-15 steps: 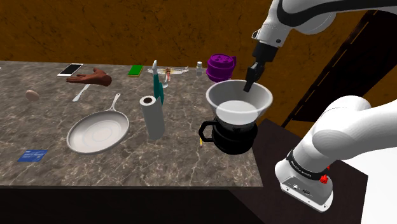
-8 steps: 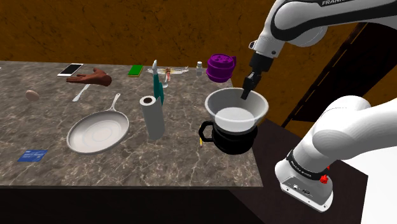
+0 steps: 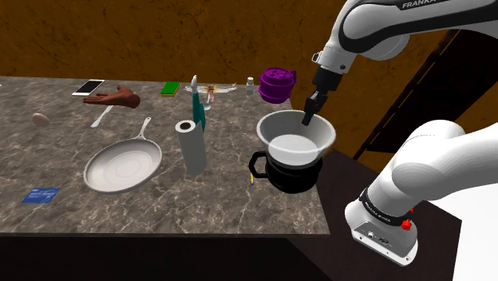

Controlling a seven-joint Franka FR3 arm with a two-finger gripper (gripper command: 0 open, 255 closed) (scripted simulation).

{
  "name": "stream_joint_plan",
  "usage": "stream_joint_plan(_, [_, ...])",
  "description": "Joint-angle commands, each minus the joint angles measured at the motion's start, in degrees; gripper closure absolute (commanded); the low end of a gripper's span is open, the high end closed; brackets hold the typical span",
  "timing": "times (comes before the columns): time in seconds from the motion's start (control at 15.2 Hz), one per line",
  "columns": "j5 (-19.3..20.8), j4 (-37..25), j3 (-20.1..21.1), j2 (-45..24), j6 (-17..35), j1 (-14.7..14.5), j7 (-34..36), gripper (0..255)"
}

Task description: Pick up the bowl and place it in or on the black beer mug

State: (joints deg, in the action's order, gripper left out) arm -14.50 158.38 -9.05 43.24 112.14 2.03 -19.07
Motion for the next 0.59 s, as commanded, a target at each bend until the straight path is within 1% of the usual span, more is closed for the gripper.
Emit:
stream_joint_plan(0.0, [0.0, 0.1, 0.0, -0.1, 0.1, 0.0, 0.0, 0])
stream_joint_plan(0.33, [0.0, 0.1, 0.0, -0.1, 0.0, 0.0, 0.0, 0])
stream_joint_plan(0.53, [1.5, -4.9, -1.0, 0.9, -6.2, 1.0, 0.4, 0])
